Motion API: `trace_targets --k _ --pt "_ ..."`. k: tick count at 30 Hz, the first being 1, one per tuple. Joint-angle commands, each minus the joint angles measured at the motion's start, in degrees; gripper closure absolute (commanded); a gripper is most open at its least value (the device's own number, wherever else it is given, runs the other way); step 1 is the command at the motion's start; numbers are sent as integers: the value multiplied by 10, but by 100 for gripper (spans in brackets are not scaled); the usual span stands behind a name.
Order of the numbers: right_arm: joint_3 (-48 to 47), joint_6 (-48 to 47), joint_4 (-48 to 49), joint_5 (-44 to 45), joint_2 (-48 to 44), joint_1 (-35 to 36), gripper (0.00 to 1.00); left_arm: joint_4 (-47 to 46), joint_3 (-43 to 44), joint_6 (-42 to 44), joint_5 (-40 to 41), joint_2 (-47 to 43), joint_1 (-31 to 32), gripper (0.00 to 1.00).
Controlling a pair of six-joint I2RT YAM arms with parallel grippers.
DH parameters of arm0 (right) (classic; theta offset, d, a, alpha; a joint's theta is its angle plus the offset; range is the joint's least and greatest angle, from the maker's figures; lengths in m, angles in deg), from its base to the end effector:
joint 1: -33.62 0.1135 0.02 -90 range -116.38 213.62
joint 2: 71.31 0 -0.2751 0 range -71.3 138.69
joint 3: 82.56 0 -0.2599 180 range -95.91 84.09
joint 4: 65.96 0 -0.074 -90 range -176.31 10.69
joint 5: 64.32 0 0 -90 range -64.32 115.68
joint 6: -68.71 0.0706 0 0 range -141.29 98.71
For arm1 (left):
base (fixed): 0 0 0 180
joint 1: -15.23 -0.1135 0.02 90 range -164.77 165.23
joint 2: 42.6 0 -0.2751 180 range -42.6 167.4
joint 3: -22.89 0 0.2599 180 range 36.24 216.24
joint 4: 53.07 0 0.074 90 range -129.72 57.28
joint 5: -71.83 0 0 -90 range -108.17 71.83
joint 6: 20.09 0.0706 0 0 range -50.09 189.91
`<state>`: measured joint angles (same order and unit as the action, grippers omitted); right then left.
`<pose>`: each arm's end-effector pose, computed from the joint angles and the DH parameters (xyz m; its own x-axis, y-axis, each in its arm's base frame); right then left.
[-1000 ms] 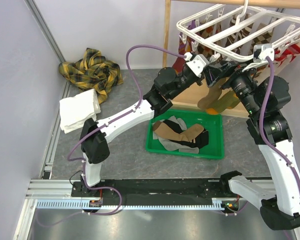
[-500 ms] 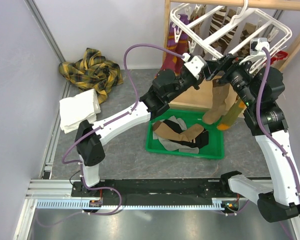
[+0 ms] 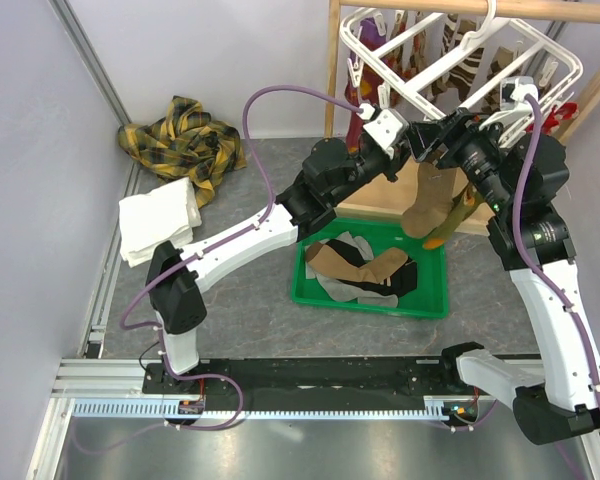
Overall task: Clip the socks to the hanger
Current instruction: Open the clamp at the hanger.
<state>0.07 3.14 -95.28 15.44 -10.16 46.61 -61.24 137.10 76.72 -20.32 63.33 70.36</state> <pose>0.2304 0.0660 0.5253 -0.0560 0.4048 -0.9127 -0.4064 0.8257 0.3911 0.2787 -0.4046 0.4564 0.2604 -0.1665 -0.9510 0.8153 0.5655 0.1243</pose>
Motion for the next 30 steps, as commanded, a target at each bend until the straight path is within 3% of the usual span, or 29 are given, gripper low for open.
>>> trace_targets --k 1,12,18,30 --pt "15 -2 -13 61 -2 -23 22 24 -6 -37 -38 -50 10 98" --pt "23 38 -42 48 -5 -23 27 55 11 -45 -29 -49 9 98" --pt "26 40 -68 94 -11 -24 28 80 14 -22 -37 -55 9 98" --pt "27 40 -14 118 -6 -31 28 120 24 57 -187 -53 9 98"
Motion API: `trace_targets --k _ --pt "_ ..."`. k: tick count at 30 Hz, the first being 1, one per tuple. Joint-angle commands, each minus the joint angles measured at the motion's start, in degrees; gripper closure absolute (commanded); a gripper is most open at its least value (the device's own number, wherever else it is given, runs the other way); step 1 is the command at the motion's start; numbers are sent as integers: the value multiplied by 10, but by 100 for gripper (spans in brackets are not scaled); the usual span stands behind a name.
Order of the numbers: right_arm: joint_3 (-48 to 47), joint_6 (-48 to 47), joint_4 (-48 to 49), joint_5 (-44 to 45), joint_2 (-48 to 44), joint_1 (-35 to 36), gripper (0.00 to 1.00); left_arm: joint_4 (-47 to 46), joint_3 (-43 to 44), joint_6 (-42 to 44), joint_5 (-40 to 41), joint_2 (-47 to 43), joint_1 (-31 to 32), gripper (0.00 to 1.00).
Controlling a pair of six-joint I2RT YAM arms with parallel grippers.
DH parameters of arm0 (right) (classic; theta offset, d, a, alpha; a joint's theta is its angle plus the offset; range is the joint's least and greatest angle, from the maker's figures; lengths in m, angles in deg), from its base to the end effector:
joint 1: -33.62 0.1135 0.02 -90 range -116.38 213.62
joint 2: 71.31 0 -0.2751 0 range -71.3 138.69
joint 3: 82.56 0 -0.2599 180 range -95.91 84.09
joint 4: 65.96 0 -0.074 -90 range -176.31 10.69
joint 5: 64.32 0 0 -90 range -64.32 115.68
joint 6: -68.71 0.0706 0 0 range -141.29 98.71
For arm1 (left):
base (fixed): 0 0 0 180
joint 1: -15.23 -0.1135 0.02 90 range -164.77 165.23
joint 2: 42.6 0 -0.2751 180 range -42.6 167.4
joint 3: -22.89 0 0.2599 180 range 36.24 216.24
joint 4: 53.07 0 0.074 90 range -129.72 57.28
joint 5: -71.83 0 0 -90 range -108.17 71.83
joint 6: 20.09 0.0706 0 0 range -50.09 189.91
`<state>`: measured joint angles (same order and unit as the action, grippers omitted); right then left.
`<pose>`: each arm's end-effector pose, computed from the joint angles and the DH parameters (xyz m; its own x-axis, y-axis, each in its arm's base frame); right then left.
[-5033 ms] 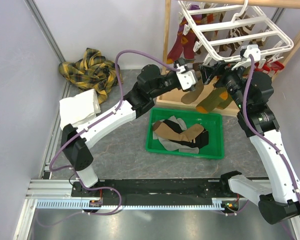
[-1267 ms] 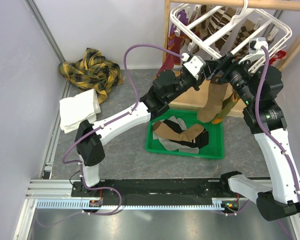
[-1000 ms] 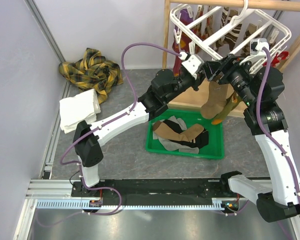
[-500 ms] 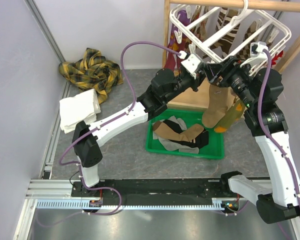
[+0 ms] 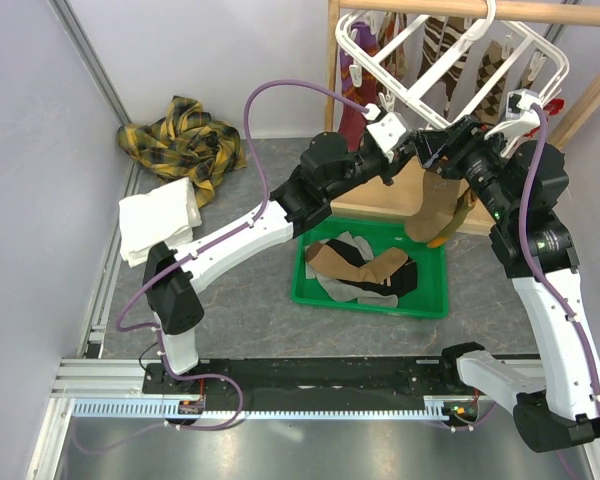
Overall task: Clip the socks to the hanger
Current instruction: Open the clamp at the hanger.
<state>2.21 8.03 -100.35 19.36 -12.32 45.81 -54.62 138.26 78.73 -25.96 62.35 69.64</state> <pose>0.2251 0.0566 0.5076 -0.1279 0.4703 -0.8732 -0.2922 0.8235 0.4863 0.2759 -0.4019 0.4561 0.2546 -0.0948 -0.9624 0.8539 0.4891 0.1778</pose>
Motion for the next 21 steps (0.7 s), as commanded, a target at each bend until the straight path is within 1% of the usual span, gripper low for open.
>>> trace_targets --k 1,5,10,13,15,17,18,21 --pt "7 -8 40 80 17 -23 28 54 14 38 -141 -42 17 98" --pt "9 -2 44 81 20 -26 28 37 13 48 -192 -39 17 98" --pt "8 -3 50 91 18 -26 30 25 34 37 -208 -27 17 98" --pt "3 -3 43 122 16 -26 32 11 36 22 -209 -24 17 98" --pt "0 4 22 150 13 -26 32 2 36 -2 -198 -23 18 98" --pt "3 13 10 156 8 -26 32 -8 36 -17 -188 -22 19 98" --pt "14 18 7 156 4 -27 29 -11 37 -19 -182 -19 21 98" --pt "37 28 17 170 -23 -27 28 -9 39 -19 -180 -15 22 98"
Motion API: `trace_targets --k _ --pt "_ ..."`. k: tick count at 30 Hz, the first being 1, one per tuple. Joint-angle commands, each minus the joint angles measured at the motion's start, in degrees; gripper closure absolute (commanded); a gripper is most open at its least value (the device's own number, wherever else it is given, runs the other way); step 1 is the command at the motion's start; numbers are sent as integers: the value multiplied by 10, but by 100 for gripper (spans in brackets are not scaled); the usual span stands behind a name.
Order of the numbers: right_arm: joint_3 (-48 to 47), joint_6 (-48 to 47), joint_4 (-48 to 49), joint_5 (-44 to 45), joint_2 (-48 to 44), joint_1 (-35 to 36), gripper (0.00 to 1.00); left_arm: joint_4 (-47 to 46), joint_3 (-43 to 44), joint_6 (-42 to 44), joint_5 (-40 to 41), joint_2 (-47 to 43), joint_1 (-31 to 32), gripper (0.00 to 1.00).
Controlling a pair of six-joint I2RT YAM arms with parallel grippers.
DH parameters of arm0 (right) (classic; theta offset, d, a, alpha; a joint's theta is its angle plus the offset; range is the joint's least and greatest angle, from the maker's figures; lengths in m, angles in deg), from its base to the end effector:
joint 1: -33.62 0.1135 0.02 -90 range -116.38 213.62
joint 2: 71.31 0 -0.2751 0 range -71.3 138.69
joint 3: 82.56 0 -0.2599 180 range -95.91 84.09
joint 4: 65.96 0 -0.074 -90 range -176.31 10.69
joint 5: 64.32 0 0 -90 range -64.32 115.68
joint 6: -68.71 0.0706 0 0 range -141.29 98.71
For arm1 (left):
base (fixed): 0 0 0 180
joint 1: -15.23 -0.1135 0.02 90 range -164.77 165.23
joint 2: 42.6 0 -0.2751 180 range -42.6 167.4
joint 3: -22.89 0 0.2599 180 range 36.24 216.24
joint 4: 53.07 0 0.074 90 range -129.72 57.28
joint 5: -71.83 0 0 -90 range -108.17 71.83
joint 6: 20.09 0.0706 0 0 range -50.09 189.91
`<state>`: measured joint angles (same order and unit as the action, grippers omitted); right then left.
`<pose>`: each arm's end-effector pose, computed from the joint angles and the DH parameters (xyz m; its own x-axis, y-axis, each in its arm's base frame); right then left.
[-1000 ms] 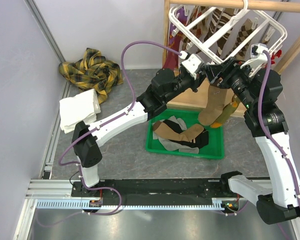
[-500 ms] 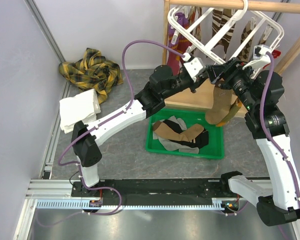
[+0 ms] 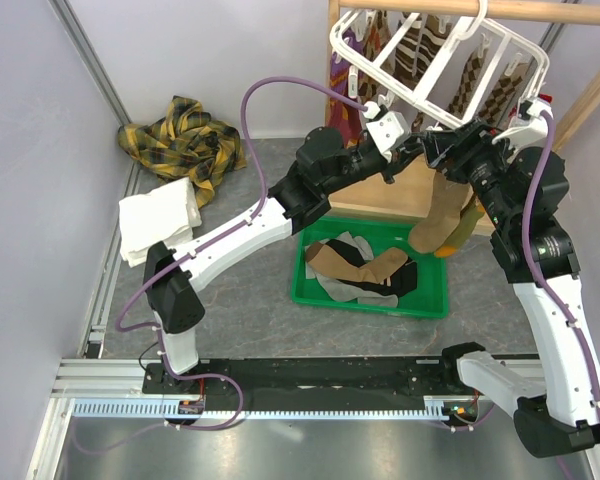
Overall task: Clip the socks to the hanger
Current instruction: Open the clamp at the hanger.
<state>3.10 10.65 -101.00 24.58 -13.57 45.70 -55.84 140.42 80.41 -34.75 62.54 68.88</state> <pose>0.2211 0.0487 0.5050 -0.0980 0.5199 -0.8486 -0.2076 0.8232 0.5284 0.2697 -0.4005 0.4719 0.3228 -0.1440 -0.9354 0.8913 0.3788 0.2493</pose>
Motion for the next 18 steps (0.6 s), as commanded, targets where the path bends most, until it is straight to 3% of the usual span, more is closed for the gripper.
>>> trace_targets --k 1,18 --pt "31 -2 31 117 -14 -25 28 4 18 -36 -95 -14 30 98" --pt "11 -39 126 38 4 -25 38 14 34 -76 -140 26 38 98"
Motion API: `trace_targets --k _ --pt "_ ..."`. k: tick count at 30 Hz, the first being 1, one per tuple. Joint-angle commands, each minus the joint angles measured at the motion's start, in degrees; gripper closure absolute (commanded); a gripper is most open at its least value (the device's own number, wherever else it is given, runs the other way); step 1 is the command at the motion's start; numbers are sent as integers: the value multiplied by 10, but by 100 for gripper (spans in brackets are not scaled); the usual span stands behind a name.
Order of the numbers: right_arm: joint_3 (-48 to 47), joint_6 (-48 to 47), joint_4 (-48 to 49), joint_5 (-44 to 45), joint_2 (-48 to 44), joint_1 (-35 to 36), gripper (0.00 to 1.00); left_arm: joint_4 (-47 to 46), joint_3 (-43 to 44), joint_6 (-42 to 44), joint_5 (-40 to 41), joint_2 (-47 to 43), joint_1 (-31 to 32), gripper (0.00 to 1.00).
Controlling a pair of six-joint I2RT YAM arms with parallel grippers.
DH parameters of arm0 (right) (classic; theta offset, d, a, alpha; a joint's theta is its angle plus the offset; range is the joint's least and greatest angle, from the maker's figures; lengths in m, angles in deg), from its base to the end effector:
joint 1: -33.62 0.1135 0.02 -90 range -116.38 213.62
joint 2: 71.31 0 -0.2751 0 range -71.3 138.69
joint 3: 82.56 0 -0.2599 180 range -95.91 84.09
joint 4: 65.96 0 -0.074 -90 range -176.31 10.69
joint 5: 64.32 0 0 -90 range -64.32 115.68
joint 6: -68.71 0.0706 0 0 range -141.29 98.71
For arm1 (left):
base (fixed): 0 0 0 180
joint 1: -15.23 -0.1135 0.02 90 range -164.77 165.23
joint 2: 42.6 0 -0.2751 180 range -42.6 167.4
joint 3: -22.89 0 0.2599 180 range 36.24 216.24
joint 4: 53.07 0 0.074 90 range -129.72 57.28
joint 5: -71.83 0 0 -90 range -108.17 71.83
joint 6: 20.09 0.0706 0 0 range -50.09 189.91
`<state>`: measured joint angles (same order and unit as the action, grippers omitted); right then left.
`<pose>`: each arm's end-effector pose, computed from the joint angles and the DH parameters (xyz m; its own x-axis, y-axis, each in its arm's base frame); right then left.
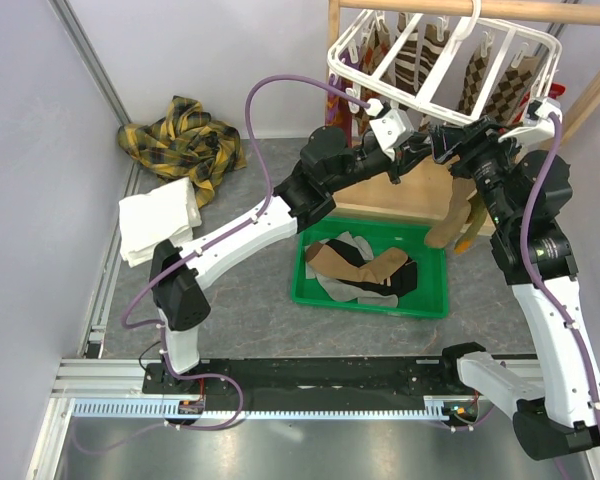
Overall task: Clip the socks to the hanger
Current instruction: Open the clamp at the hanger.
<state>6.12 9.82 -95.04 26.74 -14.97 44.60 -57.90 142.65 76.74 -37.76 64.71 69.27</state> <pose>0.2204 0.0414 0.5063 -0.0027 0.5257 -0.8507 -0.1997 0.8332 0.5156 0.2685 -0.4104 0.4739 0.2862 -0.2038 -0.9362 0.9231 0.3206 0.2124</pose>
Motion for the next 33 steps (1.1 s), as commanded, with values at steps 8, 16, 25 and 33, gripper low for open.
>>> trace_targets --k 8,16,25,33 --pt "-32 -48 59 -4 27 -15 47 52 16 -38 -100 11 42 98" --pt "-24 -55 55 -5 22 -14 71 58 5 -40 -62 7 43 98" --pt "-15 -56 56 -5 20 -14 100 2 -77 -83 35 -32 42 58" --pt "-12 -57 57 -10 19 -15 100 -34 -183 -118 133 -107 41 15"
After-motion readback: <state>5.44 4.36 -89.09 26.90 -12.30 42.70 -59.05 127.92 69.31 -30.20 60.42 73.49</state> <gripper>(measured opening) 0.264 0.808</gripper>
